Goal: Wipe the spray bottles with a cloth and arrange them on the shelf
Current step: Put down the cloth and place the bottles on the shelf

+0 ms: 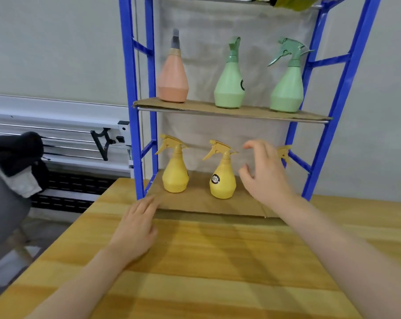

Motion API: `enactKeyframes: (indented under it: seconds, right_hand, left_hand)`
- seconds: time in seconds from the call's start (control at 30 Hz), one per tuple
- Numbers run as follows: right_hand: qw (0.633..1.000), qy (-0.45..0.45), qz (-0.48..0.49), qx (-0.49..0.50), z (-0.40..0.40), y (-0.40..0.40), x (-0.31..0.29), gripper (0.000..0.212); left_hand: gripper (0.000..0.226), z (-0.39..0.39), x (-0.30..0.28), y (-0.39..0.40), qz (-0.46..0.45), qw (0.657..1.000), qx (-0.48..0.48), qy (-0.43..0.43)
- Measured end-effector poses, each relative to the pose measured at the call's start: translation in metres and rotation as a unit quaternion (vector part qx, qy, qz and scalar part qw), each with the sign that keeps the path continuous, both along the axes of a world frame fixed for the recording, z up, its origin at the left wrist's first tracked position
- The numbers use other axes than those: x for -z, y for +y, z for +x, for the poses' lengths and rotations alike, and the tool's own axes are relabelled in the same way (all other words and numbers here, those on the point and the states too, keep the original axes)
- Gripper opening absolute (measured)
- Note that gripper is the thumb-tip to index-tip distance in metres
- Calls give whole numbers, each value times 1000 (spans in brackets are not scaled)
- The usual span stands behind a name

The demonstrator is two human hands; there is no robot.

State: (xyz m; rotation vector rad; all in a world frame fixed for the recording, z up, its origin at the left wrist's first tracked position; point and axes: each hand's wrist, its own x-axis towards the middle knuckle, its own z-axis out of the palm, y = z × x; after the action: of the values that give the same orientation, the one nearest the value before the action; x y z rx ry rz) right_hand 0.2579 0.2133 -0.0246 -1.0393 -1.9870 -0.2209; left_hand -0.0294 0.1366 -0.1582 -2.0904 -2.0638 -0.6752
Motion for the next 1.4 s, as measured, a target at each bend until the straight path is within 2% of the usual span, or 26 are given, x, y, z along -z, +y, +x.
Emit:
enactKeyframes:
  seconds: [0.23, 0.43, 0.7, 0.87, 1.13, 1.27, 1.4]
  right_hand:
    - [989, -44, -133, -46, -60, 3, 59, 41]
    - [959, -17, -279, -50, -105, 22, 88, 49]
    - [952, 100, -287, -20, -161, 48, 96, 68]
    - [954, 107, -279, -4, -182, 61, 102, 74]
    - [934, 158, -316, -46, -204, 90, 106, 86]
    - [935, 144, -321, -50, -214, 100, 108, 92]
    - [936, 128, -321, -69, -216, 109, 109, 87]
  left_hand:
    - [79, -17, 26, 0, -30, 999, -14, -21]
    - [77, -23, 32, 5, -29, 999, -7, -43]
    - [74, -25, 40, 9, -21, 999, -8, -46]
    - [72, -23, 40, 9, -11, 999, -11, -41]
    - [71, -24, 42, 11, -3, 999, -15, -35]
    - [71, -24, 43, 11, -1, 999, -12, -31]
    - [71, -25, 43, 11, 5, 1000, -14, -26]
